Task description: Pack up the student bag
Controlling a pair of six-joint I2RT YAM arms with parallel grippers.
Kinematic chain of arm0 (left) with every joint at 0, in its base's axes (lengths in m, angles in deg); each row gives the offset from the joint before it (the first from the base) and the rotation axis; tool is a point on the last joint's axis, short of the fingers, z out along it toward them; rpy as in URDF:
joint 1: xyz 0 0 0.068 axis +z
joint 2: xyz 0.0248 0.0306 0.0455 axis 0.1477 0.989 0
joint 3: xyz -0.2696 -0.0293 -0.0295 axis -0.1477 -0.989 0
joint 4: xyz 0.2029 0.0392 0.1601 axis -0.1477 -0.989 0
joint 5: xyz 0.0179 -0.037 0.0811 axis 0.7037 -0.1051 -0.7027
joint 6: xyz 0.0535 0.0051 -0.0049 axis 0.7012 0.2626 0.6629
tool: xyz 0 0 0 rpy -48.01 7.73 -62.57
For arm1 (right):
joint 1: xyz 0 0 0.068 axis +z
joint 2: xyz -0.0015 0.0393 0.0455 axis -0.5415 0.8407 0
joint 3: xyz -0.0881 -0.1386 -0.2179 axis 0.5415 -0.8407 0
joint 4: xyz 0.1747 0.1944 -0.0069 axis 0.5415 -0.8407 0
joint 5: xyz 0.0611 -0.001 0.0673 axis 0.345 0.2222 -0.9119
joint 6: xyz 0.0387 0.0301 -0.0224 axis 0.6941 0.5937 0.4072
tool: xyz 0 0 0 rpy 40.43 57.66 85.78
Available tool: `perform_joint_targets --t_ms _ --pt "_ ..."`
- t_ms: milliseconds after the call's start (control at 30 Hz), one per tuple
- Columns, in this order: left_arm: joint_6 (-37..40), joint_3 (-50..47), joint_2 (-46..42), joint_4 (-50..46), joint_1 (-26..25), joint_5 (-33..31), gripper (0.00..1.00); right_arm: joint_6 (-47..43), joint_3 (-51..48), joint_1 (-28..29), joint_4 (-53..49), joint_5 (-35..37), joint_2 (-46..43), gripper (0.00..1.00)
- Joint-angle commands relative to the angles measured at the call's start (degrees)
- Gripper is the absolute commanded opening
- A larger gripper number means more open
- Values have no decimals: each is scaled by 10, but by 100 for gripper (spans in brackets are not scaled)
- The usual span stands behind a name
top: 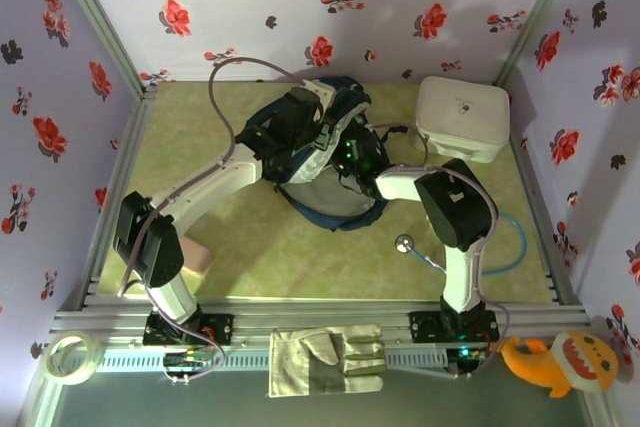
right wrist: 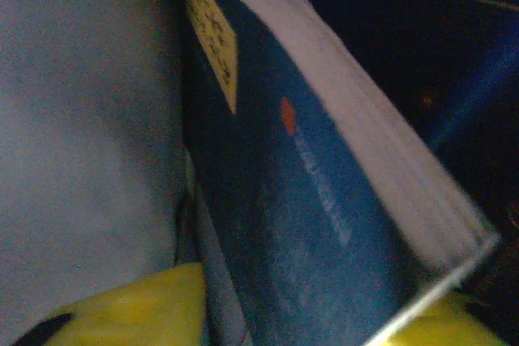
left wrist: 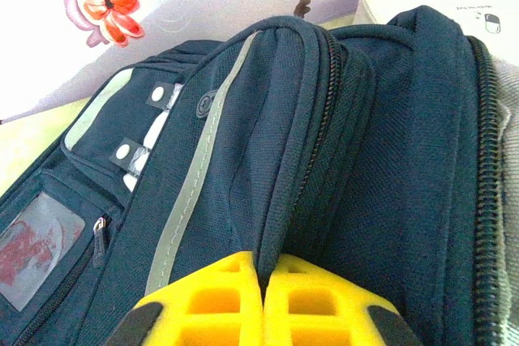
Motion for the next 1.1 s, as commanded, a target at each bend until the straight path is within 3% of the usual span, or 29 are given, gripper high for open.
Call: perform_joint_targets --t_ms 0,167,333,400,467,600,700,933,1067 --pt "-26 4 -37 45 15 -6 0 -11 -46 -9 33 -9 -69 54" --pt "-33 12 -24 34 22 13 0 -31 -123 -21 42 -25 -169 57" --pt "-47 16 -8 20 35 49 3 -40 -203 -28 -36 43 -288 58" --pt "-49 14 -1 11 39 67 22 -47 -238 -29 -79 95 -347 59" --pt "-52 11 2 -1 42 77 57 -57 -257 -29 -137 149 -406 60" --pt "-74 -32 -17 16 66 107 75 -82 -268 -29 -265 252 -508 65" --pt "-98 -77 -44 53 98 121 89 -109 -258 -29 -319 284 -547 68" --pt "-197 -172 -65 72 203 154 91 -136 -228 -29 -353 243 -514 71" --pt "-284 -227 -50 98 271 233 83 -132 -224 -28 -339 204 -467 72"
